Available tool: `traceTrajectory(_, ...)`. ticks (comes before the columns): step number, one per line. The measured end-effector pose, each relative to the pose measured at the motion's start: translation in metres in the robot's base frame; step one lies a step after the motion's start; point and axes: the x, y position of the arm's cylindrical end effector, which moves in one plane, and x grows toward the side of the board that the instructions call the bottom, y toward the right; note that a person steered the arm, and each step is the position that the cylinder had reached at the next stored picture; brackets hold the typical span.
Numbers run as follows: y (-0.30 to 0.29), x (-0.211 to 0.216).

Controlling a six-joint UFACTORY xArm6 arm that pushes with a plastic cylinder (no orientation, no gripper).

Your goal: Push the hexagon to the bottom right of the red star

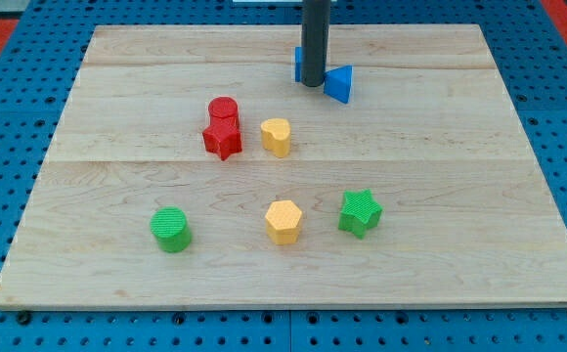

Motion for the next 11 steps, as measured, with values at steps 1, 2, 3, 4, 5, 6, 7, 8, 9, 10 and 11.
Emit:
traceTrajectory(1,0.0,0.0)
traceTrajectory(2,0.048,0.022)
traceTrajectory(3,0.111,0.063)
traceTrajectory(4,0.119,0.101)
traceTrajectory(5,0.108,0.129)
traceTrajectory(6,0.137,0.17)
traceTrajectory(7,0.172,0.239)
traceTrajectory(8,0.123,0.298)
traceTrajectory(9,0.026,0.305)
traceTrajectory(10,-0.013,0.277)
traceTrajectory(11,-0.026,0.222)
